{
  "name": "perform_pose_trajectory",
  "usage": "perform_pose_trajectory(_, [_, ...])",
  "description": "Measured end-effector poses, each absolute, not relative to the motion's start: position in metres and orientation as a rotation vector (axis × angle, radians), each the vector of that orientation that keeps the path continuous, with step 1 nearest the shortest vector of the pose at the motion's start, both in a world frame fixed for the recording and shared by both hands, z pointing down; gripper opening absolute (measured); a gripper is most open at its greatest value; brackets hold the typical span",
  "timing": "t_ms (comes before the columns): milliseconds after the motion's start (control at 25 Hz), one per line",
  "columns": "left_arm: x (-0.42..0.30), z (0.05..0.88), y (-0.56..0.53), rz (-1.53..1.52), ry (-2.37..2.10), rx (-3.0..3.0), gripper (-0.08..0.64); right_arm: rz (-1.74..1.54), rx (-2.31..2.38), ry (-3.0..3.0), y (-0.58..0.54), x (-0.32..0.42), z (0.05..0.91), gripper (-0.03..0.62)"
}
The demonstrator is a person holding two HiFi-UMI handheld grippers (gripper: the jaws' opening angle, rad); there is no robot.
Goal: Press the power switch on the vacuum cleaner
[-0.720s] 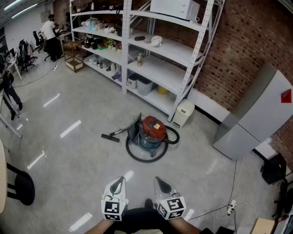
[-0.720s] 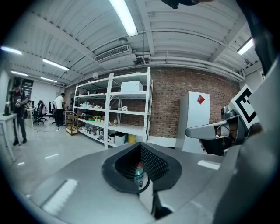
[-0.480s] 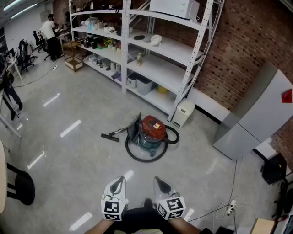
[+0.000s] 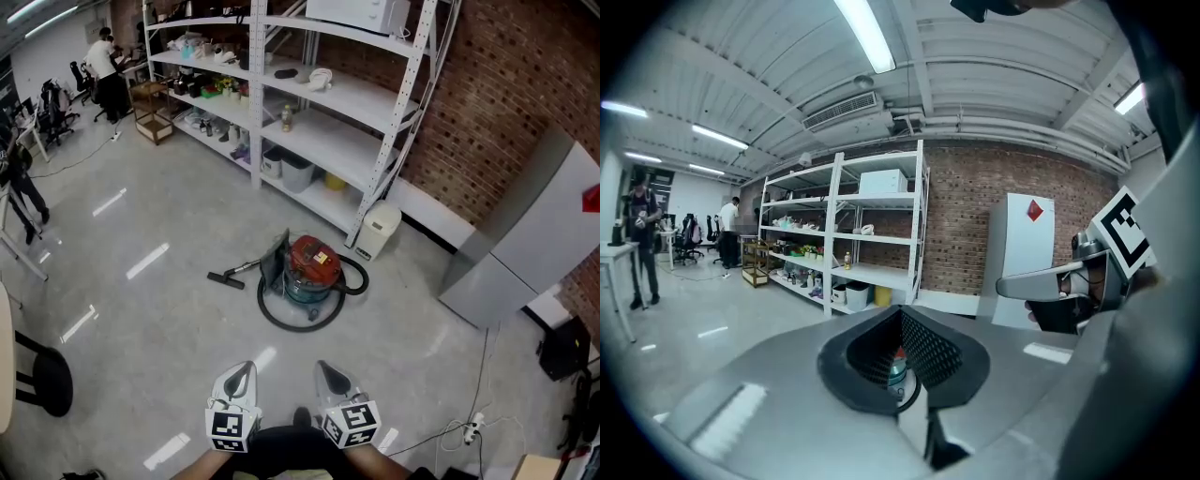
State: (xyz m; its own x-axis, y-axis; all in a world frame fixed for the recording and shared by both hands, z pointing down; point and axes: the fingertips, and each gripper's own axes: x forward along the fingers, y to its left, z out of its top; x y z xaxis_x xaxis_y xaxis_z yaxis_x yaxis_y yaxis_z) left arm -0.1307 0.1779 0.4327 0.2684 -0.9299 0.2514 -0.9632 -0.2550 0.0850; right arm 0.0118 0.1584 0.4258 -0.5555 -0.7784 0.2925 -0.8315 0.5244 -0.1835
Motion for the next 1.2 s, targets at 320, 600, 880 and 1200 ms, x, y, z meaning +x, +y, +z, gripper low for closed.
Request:
perform_pose_trajectory(320, [-0.104,0.431,0.166,0.241,-1.763,2.325,0.015,0.477,1.366,-2.619,0.15,0.037,0.428,-0.008])
perform_pose_trajectory(600, [-0.06,0.43,0.153,0.254,-1.743,2.354,0.015,0.478,1.402,-2.601,0.14,0.085,0.435,-0.008])
perform_pose_trajectory(880, [-0.036,0.43,0.14,0.277,-1.723,2.385,0.015,0.479,1.447,-2.583,0.132,0.114,0.438,-0.008])
perform_pose_trajectory(1200, [-0.025,0.435,0.107,0.279,-1.678,2.384,0.015,0.494,1.448,-2.549,0.104,0.121,0.446,-0.008])
